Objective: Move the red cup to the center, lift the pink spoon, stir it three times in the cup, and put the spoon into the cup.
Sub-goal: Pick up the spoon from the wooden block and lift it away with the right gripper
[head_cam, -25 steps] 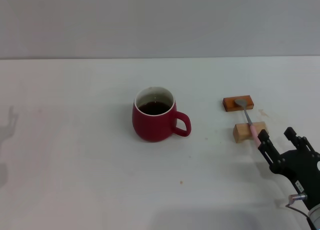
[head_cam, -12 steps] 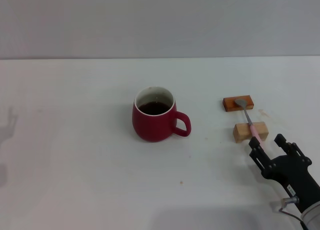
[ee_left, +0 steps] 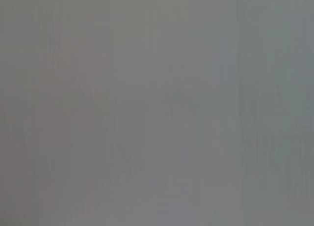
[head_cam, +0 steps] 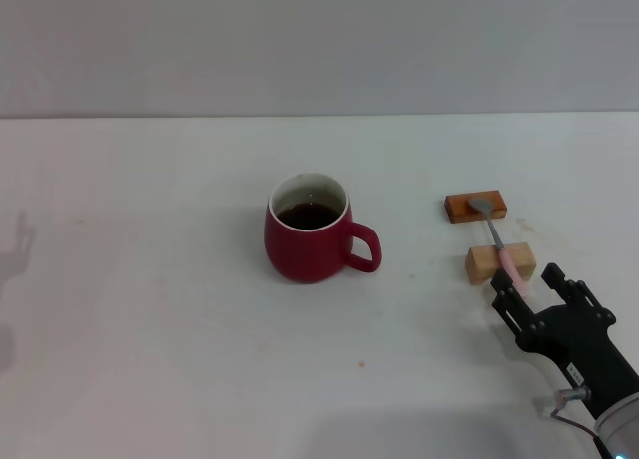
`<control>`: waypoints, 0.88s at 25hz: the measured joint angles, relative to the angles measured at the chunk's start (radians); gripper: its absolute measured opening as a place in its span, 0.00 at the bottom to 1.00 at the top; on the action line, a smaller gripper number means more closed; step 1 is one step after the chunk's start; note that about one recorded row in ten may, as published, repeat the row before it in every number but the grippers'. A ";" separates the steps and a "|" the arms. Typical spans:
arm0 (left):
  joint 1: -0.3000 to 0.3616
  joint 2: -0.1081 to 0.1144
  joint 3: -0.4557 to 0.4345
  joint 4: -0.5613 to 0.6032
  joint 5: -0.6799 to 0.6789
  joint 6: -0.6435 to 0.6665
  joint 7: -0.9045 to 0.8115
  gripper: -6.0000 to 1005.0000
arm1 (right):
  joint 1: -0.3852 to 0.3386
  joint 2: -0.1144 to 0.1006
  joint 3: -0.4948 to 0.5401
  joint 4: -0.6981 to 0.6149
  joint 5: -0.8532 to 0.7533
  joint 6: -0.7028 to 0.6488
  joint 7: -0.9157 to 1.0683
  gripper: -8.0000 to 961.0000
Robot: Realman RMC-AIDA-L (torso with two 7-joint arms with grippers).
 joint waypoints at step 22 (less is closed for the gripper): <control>0.000 0.001 0.000 -0.001 -0.001 0.001 -0.003 0.81 | 0.026 0.000 0.003 -0.007 0.006 0.055 0.000 0.57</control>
